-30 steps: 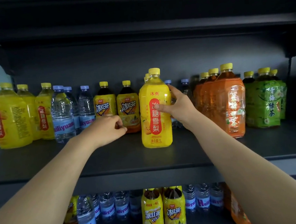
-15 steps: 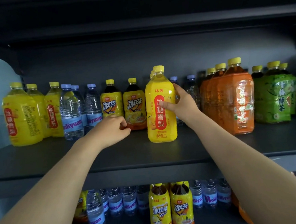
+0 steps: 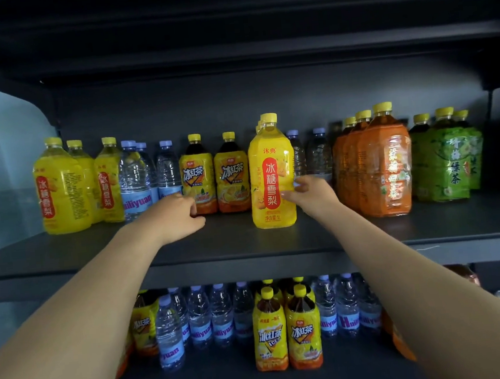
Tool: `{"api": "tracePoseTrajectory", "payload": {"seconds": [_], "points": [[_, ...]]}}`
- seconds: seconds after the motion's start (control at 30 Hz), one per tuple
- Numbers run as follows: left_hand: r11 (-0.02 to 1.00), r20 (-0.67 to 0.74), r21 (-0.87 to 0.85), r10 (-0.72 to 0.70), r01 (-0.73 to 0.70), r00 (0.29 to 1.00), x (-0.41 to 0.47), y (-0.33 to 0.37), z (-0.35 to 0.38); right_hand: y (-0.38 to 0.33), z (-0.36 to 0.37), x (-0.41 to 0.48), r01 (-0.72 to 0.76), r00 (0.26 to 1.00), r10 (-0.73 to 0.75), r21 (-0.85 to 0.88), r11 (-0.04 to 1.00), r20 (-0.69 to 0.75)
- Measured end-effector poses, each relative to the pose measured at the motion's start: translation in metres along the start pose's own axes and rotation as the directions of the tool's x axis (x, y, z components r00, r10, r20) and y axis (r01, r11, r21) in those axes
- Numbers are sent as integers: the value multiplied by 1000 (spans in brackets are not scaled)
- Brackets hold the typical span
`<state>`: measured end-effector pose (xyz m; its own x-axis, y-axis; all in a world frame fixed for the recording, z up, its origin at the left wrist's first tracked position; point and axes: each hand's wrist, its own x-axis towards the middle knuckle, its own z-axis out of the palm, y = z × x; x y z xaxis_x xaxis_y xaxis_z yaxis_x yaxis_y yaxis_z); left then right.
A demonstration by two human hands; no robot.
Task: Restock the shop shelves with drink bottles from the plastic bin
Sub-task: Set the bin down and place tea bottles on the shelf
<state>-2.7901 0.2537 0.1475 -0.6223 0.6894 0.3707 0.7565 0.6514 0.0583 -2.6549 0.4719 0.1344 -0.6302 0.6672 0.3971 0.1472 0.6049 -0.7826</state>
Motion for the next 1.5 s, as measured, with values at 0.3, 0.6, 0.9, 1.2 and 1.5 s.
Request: {"api": "tracePoseTrajectory", "payload": {"seconds": [0.3,0.6,0.9,1.2,1.5], "points": [[991,-47,69,-115,118,992,-60,15,-16,9,-22,-34,153,975,-100,-270,951,200],[894,-162,138,-403,425,901,-195,69,-27,-10,-20,-110,731,680,-541,-391,560,496],[671,-122,230,-698,705,705,-395,157,-50,-5,-1,-241,841,385,-602,2,540,699],[356,-212,272,-884,894,416,-579,228,-76,-38,14,-423,846,48,-670,326,421,741],[163,-171,266,-962,950,213,-736,289,-60,-28,5,-597,781,-203,-629,512,359,751]]}}
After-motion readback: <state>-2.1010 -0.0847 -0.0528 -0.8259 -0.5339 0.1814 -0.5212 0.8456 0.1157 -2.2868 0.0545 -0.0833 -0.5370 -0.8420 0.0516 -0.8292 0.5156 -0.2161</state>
